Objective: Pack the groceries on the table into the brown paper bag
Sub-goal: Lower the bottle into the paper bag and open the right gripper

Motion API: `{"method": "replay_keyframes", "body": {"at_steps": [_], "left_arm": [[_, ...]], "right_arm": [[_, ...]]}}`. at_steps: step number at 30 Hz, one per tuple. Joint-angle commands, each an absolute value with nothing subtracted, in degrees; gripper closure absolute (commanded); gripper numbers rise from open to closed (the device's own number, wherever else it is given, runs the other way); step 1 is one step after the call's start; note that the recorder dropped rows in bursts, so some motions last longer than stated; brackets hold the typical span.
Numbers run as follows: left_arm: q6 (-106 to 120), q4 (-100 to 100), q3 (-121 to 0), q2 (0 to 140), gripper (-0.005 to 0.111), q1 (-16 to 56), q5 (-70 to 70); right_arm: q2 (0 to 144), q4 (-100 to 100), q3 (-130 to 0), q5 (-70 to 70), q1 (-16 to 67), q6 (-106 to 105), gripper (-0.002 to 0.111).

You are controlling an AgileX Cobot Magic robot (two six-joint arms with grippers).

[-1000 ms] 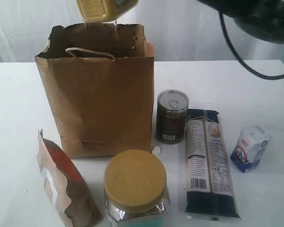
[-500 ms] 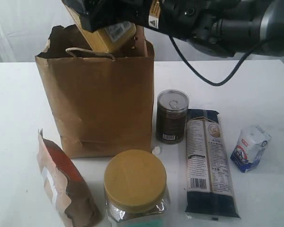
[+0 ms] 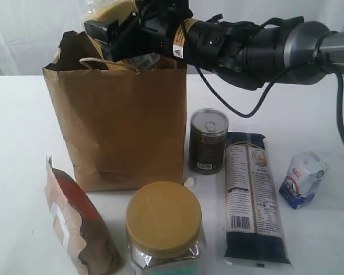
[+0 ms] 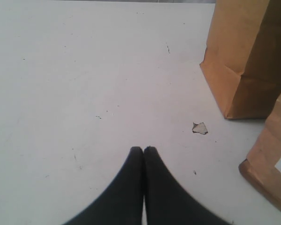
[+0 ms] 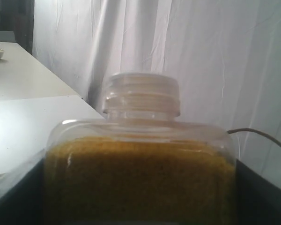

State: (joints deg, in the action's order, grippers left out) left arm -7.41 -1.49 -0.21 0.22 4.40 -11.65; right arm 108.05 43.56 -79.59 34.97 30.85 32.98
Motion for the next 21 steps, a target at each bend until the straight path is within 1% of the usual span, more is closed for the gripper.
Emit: {"method": "replay_keyframes", "body": {"at_steps": [1, 4, 9, 11, 15, 17, 21], "left_arm": [[-7.4, -1.9, 0.0, 0.0, 0.107, 4.7, -11.5], [-7.4, -1.9, 0.0, 0.0, 0.107, 4.7, -11.5], [-7.4, -1.9, 0.0, 0.0, 0.107, 4.7, -11.5], [-7.4, -1.9, 0.0, 0.0, 0.107, 4.7, -11.5], [-7.4, -1.9, 0.0, 0.0, 0.107, 4.7, -11.5], [-7.4, -1.9, 0.0, 0.0, 0.107, 4.7, -11.5], [-7.4, -1.9, 0.0, 0.0, 0.107, 4.7, -11.5]], "right_arm": [[106.8, 41.3, -80.7, 38.2, 30.9, 32.5, 0.107], [106.8, 41.4, -80.7, 35.7, 30.9, 32.5, 0.1], [106.8, 43.8, -80.7, 34.1, 30.9, 32.7, 0.084], [106.8, 43.7, -80.7, 34.3, 30.9, 33.6, 0.081], [106.9, 43.7, -80.7, 34.0, 30.9, 33.8, 0.079], [106.9, 43.7, -80.7, 33.4, 30.9, 33.8, 0.072], [106.9, 43.7, -80.7, 32.4, 30.9, 33.8, 0.05]]}}
